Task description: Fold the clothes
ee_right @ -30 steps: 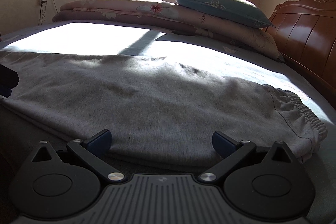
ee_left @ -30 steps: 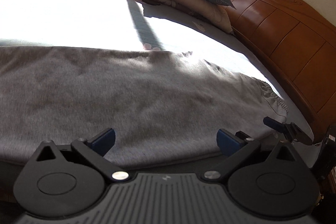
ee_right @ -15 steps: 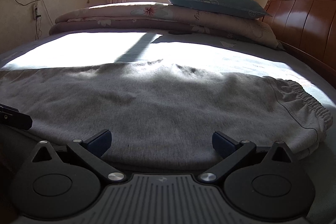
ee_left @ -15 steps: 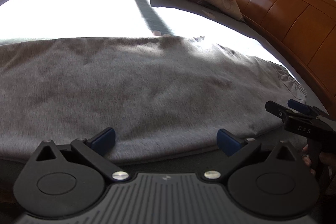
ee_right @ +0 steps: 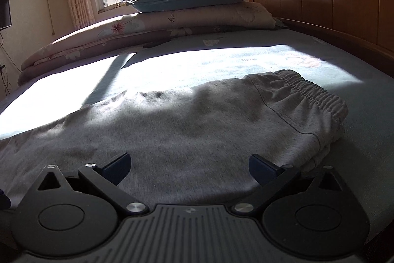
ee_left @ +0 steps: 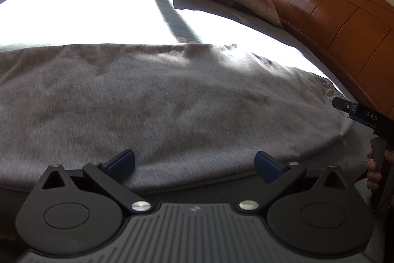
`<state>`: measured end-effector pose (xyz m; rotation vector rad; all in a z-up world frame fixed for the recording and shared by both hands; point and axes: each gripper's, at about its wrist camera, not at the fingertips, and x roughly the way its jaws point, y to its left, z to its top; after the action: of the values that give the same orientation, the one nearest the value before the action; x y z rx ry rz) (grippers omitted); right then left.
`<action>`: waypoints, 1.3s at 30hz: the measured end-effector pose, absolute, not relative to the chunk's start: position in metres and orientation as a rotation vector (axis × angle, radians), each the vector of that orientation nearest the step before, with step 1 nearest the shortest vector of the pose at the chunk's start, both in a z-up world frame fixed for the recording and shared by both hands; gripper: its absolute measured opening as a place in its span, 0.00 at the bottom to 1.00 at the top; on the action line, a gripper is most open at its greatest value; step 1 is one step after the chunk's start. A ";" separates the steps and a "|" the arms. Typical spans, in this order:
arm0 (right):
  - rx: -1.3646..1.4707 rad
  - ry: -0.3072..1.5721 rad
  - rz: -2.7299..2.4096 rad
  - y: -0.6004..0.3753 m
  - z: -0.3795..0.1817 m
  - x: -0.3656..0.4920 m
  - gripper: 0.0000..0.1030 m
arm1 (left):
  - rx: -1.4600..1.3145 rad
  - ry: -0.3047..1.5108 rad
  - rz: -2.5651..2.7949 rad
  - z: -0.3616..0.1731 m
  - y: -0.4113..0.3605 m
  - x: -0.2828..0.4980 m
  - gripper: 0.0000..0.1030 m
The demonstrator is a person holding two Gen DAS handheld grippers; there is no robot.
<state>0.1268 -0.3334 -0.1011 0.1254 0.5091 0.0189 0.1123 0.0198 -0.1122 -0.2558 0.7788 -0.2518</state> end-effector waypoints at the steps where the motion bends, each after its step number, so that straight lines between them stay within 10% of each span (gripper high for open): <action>1: 0.112 0.500 -0.001 -0.338 -0.099 0.131 1.00 | -0.278 0.776 -0.250 -0.112 0.022 0.112 0.99; 39: 0.262 0.400 0.148 -0.317 -0.099 0.130 1.00 | -0.114 0.697 -0.301 -0.092 -0.010 0.097 0.99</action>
<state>0.1295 -0.3173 -0.0989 0.2623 0.3997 0.1482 0.0974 -0.0102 -0.0923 -0.1138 0.6971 -0.3009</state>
